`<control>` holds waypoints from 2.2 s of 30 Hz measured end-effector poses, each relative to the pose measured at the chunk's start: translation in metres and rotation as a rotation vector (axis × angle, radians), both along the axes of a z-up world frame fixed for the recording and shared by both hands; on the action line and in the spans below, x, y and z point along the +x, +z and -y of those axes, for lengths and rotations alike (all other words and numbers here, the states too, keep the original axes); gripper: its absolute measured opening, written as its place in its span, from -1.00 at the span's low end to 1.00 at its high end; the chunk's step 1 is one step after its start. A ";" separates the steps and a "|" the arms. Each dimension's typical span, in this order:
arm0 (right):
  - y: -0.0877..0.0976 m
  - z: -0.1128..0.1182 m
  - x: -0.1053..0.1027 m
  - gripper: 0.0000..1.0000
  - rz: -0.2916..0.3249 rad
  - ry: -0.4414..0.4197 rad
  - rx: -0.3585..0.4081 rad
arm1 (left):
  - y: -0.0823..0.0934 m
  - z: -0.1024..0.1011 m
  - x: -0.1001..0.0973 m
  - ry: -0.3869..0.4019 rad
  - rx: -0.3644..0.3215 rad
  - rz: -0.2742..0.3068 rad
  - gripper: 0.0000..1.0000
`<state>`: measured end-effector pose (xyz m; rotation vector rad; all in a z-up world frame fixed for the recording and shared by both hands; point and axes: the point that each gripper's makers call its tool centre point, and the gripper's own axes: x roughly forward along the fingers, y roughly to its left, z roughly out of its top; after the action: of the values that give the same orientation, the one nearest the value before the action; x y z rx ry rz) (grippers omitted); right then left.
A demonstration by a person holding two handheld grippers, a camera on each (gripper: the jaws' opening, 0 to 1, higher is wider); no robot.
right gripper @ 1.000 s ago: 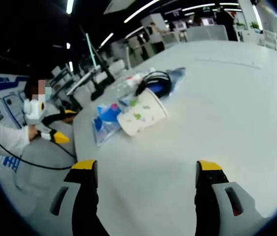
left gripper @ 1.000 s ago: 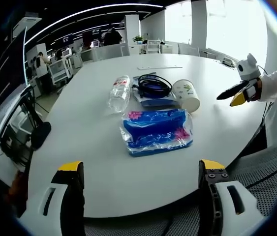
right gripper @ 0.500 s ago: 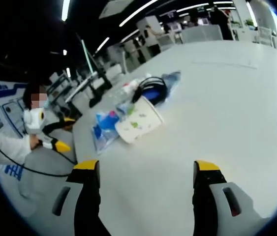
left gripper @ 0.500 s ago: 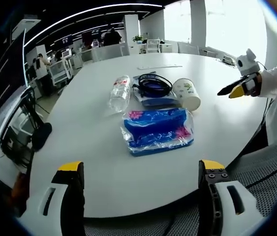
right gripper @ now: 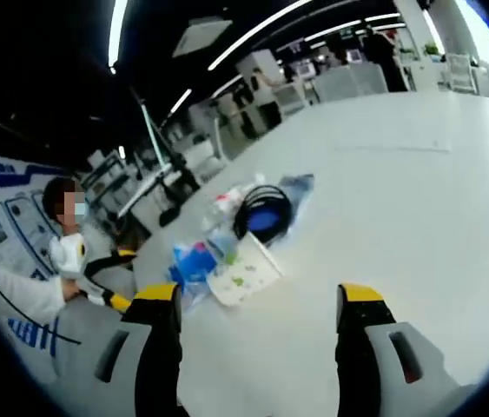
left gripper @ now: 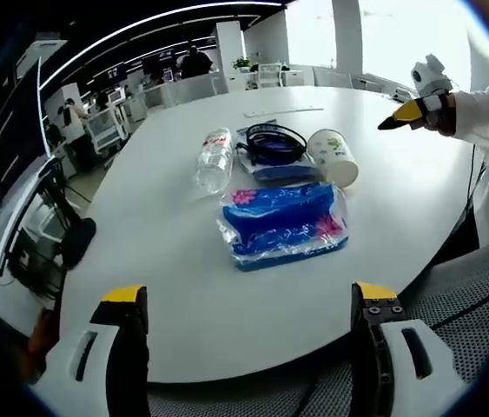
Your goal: Arrange the tabletop items into an orderly group along one side of the table until the central work area is clear of visible clutter.
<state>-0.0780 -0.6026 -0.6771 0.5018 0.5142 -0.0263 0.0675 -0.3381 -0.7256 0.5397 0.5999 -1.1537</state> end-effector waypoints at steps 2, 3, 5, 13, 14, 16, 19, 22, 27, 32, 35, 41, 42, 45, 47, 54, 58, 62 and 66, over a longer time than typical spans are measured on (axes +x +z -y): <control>0.009 0.005 0.009 0.42 0.017 -0.002 -0.007 | 0.001 0.001 0.000 -0.002 -0.005 0.002 1.00; 0.011 0.007 0.013 0.42 0.022 0.000 -0.009 | 0.002 0.001 0.000 -0.001 -0.009 0.001 1.00; 0.017 0.008 0.021 0.41 0.030 0.016 -0.025 | 0.004 0.002 -0.001 0.002 -0.014 -0.001 0.99; 0.025 0.005 0.048 0.38 0.028 0.104 -0.059 | 0.010 0.003 -0.002 -0.001 -0.016 0.025 0.99; 0.026 0.006 0.051 0.37 0.023 0.114 -0.069 | 0.011 0.003 -0.001 0.003 -0.018 0.026 1.00; 0.027 0.006 0.056 0.35 0.021 0.122 -0.071 | 0.009 0.002 0.000 0.013 -0.020 0.015 1.00; 0.027 0.007 0.064 0.30 0.011 0.126 -0.057 | 0.008 0.002 0.000 0.002 -0.010 0.020 1.00; 0.027 0.002 0.075 0.23 -0.004 0.148 -0.053 | 0.003 -0.001 0.000 -0.012 0.020 0.034 1.00; 0.031 -0.010 0.095 0.19 -0.005 0.226 -0.089 | 0.003 -0.001 0.001 -0.015 0.015 0.032 1.00; 0.033 -0.012 0.113 0.16 -0.011 0.247 -0.087 | 0.000 -0.003 0.002 -0.018 0.032 0.033 0.98; 0.035 -0.013 0.119 0.11 -0.026 0.244 -0.064 | -0.002 -0.005 0.002 -0.022 0.045 0.035 0.97; 0.036 -0.017 0.135 0.10 -0.038 0.271 -0.064 | -0.005 -0.006 0.003 -0.025 0.052 0.036 0.94; 0.035 -0.018 0.137 0.09 -0.041 0.271 -0.061 | -0.007 -0.007 0.003 -0.027 0.066 0.038 0.92; 0.036 -0.023 0.144 0.04 -0.048 0.280 -0.058 | -0.011 -0.010 0.003 -0.037 0.092 0.039 0.87; 0.035 -0.026 0.147 0.05 -0.050 0.286 -0.054 | -0.010 -0.009 0.002 -0.040 0.089 0.039 0.87; 0.021 -0.041 0.162 0.00 -0.099 0.304 -0.012 | -0.005 -0.005 0.002 -0.023 0.043 0.020 0.97; 0.007 -0.046 0.169 -0.02 -0.145 0.330 -0.036 | 0.002 0.001 0.001 -0.015 -0.017 0.001 1.00; 0.003 -0.051 0.175 -0.02 -0.165 0.343 -0.022 | 0.005 0.004 -0.002 -0.009 -0.050 -0.029 1.00; -0.008 -0.051 0.183 -0.05 -0.194 0.323 0.020 | 0.003 0.004 -0.005 -0.019 -0.040 -0.031 1.00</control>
<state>0.1046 -0.5513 -0.6853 0.4328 0.7813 0.2414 0.0627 -0.3425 -0.7225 0.4954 0.5981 -1.1914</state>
